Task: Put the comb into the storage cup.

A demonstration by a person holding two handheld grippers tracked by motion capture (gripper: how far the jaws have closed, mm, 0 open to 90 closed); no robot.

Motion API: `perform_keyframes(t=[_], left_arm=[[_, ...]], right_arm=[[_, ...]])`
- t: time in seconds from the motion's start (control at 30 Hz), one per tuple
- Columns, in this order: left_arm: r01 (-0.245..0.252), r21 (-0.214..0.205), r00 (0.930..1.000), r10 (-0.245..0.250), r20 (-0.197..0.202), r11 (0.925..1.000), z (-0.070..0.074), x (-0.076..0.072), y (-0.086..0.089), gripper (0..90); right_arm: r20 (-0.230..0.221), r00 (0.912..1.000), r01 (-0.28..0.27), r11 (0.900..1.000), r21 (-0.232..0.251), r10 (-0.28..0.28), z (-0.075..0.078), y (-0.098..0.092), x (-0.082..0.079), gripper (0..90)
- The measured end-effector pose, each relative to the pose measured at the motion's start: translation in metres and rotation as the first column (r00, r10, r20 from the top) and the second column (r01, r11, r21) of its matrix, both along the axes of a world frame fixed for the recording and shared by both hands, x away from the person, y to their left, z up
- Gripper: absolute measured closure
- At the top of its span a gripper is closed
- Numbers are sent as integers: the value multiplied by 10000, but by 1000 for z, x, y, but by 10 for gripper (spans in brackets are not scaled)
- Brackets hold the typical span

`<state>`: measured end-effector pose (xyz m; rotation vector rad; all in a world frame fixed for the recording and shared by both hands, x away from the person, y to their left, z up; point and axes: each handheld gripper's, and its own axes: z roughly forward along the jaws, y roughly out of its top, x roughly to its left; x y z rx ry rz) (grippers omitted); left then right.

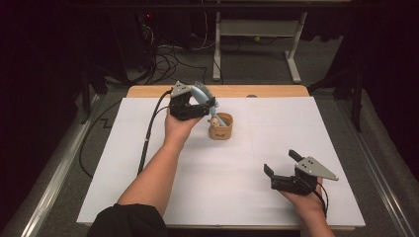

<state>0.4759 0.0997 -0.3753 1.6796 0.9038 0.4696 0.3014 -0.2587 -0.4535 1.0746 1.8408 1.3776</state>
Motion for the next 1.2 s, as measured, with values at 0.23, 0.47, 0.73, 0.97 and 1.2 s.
perform_keyframes(t=[0.23, 0.47, 0.73, 0.97, 1.2], left_arm=[[-61, 71, 10000, 61, -36, 10000, -2, 0, 3, 113], [-88, 90, 10000, 88, -26, 9999, -4, 0, 6, 103], [-138, 154, 9999, 138, -13, 9998, -4, 1, 7, 98], [-222, 192, 9996, 226, -171, 9996, -5, 2, 9, 75], [-214, 198, 9997, 216, -126, 9996, -5, 1, 9, 76]], right_arm=[[-12, 10000, -18, 10000, -42, 18, 0, 1, 0, 5], [-10, 10000, -14, 10000, -28, 14, 0, 1, 0, 5], [5, 10000, -7, 10000, -32, 7, 0, 0, 0, 5], [1, 10000, -6, 10000, -32, 6, 0, 1, 0, 5], [5, 10000, 10, 10000, -57, -10, 0, 1, 0, 4]])
